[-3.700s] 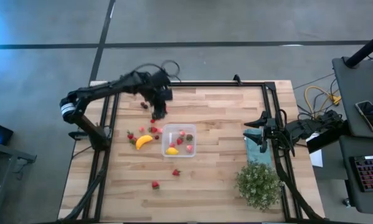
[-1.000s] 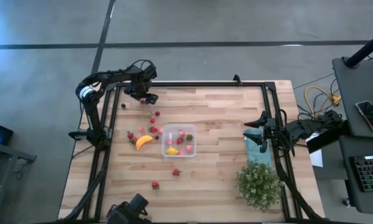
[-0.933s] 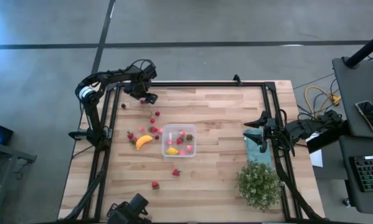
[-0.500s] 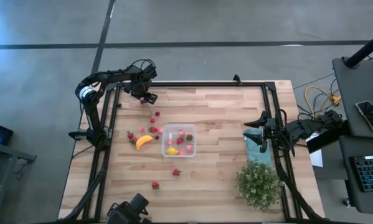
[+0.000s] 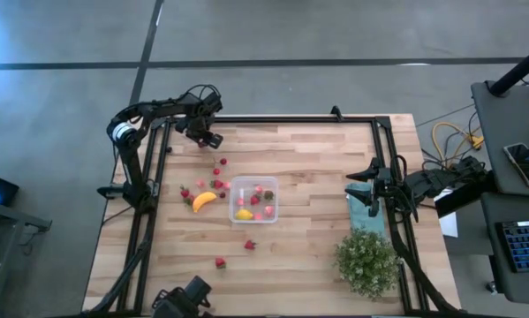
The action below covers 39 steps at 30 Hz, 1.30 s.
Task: Pick and placing Produce into tupperware
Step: Put the red cherry into the transparent bin, then put the black cherry into the transparent bin
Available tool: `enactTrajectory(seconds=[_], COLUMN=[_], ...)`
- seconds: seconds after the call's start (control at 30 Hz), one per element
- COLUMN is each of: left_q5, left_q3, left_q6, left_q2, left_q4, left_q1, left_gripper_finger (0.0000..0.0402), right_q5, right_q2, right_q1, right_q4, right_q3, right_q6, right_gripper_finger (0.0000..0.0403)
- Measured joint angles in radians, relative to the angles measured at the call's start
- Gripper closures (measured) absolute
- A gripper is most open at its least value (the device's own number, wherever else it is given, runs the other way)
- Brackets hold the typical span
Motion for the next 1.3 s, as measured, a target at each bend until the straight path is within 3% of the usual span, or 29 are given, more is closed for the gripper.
enactTrajectory(seconds=[0.23,0.4,0.53,0.77,0.97,1.2,1.3], left_q5=[0.033,0.225,0.384,0.317,0.315,0.314,0.313], left_q3=[0.008,0.008,0.009,0.009,0.010,0.010,0.010], left_q6=[0.000,0.098,0.279,0.523,0.382,0.016,-0.060], left_q2=[-0.030,-0.120,-0.228,-0.359,-0.326,-0.207,-0.191], left_q4=[-0.042,-0.014,0.015,0.073,0.195,0.191,0.194], left_q1=[-0.024,-0.095,-0.222,-0.562,-0.736,-0.771,-0.777], left_gripper_finger=[0.0289,0.0289,0.0289,0.0289,0.0288,0.0269,0.0244], right_q5=[0.000,0.000,0.000,0.000,0.000,0.000,0.000], right_q2=[0.000,0.000,0.000,0.000,0.000,0.000,0.000], right_q1=[0.000,0.000,0.000,0.000,0.000,0.000,0.000], right_q4=[0.000,0.000,0.000,0.000,0.000,0.000,0.000], right_q3=[0.000,0.000,0.000,0.000,0.000,0.000,0.000], right_q6=[0.000,0.000,0.000,0.000,0.000,0.000,0.000], right_gripper_finger=[0.0170,0.0170,0.0170,0.0170,0.0170,0.0170,0.0170])
